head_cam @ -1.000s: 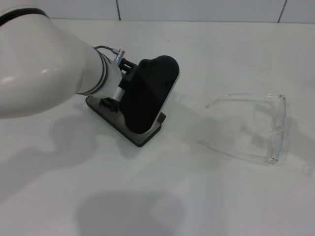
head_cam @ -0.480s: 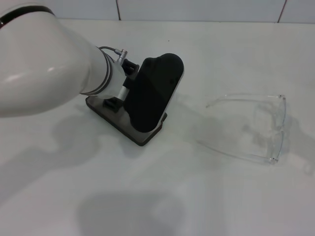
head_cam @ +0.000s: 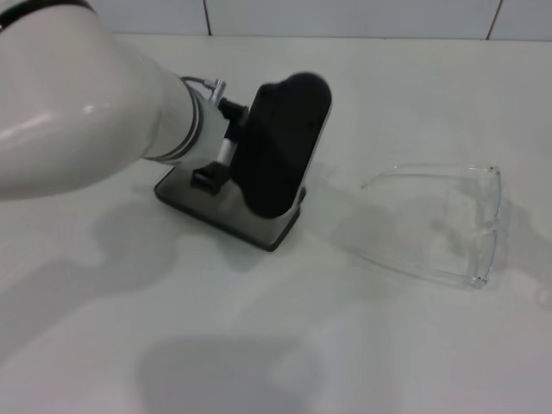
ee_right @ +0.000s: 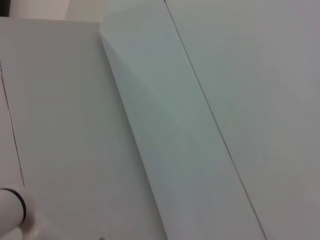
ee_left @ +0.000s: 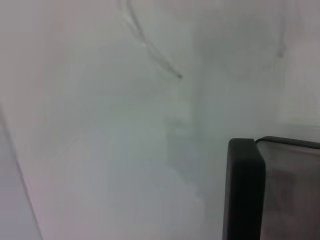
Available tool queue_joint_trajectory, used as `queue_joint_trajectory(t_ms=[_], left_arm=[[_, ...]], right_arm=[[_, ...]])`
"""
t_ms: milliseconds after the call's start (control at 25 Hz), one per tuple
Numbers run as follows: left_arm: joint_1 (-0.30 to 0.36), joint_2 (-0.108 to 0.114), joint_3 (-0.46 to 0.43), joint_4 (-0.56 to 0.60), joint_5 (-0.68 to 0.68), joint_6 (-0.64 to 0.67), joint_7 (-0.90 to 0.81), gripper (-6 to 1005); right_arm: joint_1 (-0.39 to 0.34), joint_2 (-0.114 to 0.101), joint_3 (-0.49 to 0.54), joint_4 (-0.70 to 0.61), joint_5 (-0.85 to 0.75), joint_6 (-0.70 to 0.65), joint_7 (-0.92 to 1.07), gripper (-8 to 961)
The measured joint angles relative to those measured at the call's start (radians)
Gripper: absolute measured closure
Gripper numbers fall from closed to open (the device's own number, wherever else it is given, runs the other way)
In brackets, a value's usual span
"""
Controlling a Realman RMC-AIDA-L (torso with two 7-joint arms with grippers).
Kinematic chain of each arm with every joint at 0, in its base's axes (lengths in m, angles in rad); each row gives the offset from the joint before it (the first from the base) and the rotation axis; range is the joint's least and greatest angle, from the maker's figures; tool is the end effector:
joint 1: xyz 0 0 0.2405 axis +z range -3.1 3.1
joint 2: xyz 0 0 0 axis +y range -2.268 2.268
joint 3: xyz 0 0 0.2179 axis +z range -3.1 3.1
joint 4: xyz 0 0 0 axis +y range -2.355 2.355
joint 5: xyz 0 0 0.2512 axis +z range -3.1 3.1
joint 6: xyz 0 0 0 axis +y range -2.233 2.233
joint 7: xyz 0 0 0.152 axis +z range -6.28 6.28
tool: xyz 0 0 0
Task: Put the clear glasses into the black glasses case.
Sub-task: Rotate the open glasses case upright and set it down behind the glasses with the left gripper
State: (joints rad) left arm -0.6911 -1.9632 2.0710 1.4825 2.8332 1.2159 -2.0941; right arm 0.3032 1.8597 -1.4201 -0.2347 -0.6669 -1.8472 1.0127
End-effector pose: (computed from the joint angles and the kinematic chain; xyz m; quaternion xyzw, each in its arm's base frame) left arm -0.0688 0.3612 -0.0688 -0.8726 0.2986 0.3393 0.1851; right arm 0.2923 0.2720 0.0653 -0.7983 0.1829 0.5281 0.2243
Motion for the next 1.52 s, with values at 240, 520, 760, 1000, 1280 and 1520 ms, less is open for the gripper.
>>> queue_joint_trajectory(t_ms=[240, 520, 760, 1000, 1280, 1520], left_arm=[[-0.009, -0.011, -0.015, 0.039, 0.000, 0.008, -0.101, 805], [-0.072, -0.060, -0.018, 0.036, 0.005, 0.082, -0.366, 806], [-0.105, -0.092, -0.019, 0.024, 0.007, 0.087, -0.481, 806], [-0.186, -0.120, 0.007, -0.084, 0.008, 0.103, -0.562, 807], [-0.202, -0.122, 0.040, -0.107, 0.008, 0.105, -0.597, 807], [-0.203, -0.122, 0.042, -0.109, 0.007, 0.126, -0.603, 807]], right_arm=[[-0.014, -0.004, 0.001, 0.000, 0.001, -0.001, -0.008, 156], [-0.078, -0.009, 0.087, 0.001, -0.001, -0.035, -0.010, 160], [-0.130, -0.027, 0.140, 0.002, -0.002, -0.073, -0.020, 163], [-0.144, -0.040, 0.147, 0.003, -0.002, -0.078, -0.032, 167], [-0.138, -0.044, 0.147, 0.003, -0.002, -0.078, -0.036, 171], [-0.130, -0.046, 0.147, 0.003, 0.000, -0.078, -0.036, 175]])
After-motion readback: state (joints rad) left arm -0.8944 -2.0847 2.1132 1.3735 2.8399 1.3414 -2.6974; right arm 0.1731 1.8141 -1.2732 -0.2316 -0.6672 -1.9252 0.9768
